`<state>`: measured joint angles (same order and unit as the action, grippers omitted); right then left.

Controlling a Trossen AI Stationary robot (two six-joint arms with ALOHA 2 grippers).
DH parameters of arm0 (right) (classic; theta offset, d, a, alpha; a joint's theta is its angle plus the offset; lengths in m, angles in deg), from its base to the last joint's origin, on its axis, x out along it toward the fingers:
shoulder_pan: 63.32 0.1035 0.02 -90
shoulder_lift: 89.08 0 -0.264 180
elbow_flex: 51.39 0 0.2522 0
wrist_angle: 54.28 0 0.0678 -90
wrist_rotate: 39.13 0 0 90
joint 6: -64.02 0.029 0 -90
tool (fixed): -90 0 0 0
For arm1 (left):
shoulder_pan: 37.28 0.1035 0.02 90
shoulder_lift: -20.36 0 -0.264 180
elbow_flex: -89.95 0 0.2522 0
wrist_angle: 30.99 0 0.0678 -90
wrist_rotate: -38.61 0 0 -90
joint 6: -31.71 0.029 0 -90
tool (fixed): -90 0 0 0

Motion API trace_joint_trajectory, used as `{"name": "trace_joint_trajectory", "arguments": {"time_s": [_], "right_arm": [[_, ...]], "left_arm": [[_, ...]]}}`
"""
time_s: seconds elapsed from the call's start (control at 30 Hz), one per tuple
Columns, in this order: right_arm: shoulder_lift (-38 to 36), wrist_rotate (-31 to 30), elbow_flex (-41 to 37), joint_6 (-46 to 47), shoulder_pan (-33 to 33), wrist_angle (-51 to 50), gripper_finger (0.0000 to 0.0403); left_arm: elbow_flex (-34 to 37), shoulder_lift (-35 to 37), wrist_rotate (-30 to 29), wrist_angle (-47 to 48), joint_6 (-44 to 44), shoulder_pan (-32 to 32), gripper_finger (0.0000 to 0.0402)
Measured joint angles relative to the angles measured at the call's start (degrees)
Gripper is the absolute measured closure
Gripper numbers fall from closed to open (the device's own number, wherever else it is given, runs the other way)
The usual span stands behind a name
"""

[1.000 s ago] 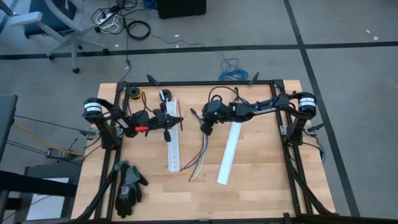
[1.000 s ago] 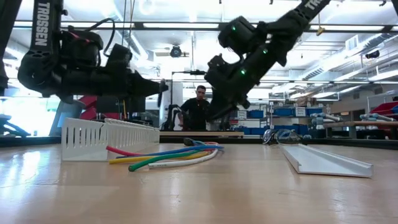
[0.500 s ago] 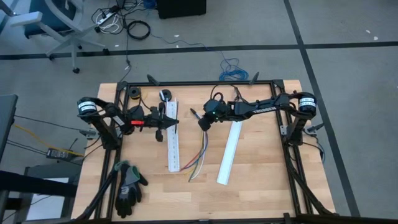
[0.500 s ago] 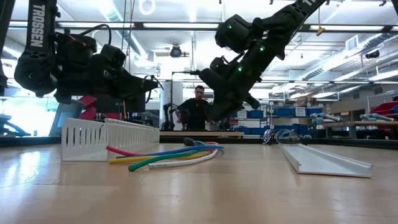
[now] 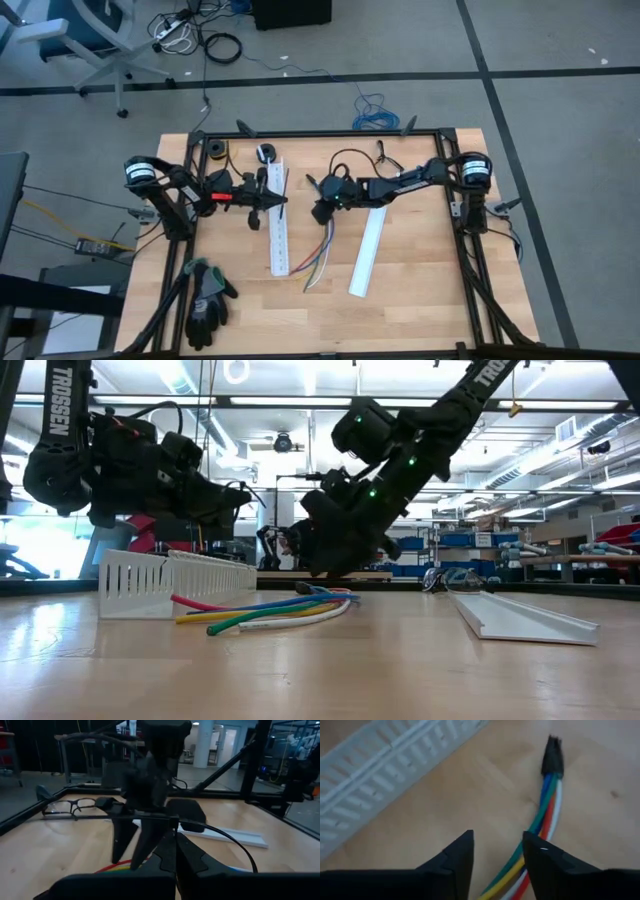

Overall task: Ziptie cables
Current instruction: Wrap the zip tie into the cable wires

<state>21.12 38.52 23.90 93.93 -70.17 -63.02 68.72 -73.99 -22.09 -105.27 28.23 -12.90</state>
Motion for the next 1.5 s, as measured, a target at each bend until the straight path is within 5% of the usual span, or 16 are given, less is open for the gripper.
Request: {"name": "trace_joint_trajectory", "arguments": {"time_s": [0.27,0.47,0.6,0.83,1.13,1.5], "right_arm": [[0.44,-4.11,0.01,-1.47,-1.86,-0.52,0.0165],[5.61,-5.93,0.24,-1.72,-1.35,-0.32,0.0157],[8.06,-8.03,0.58,-0.25,-0.48,-0.84,0.0196],[7.14,-9.44,0.43,-4.68,0.42,-2.51,0.0383],[-0.46,-4.66,-0.21,-6.8,1.21,-7.04,0.0399],[-16.29,-3.28,-0.03,-6.1,6.5,-27.98,0.0402]], "left_arm": [[-0.02,0.0,0.36,0.76,0.02,-0.02,0.0401],[-0.02,-0.02,0.37,0.78,0.07,-0.02,0.0401],[-0.02,-0.02,0.38,0.71,0.11,-0.02,0.0401],[-1.39,-0.02,0.38,1.83,-1.38,-0.07,0.0401],[-5.99,-0.09,0.41,10.31,-0.93,-2.28,0.0401],[-10.16,-0.07,0.95,12.67,-1.05,-2.45,0.0401]]}}
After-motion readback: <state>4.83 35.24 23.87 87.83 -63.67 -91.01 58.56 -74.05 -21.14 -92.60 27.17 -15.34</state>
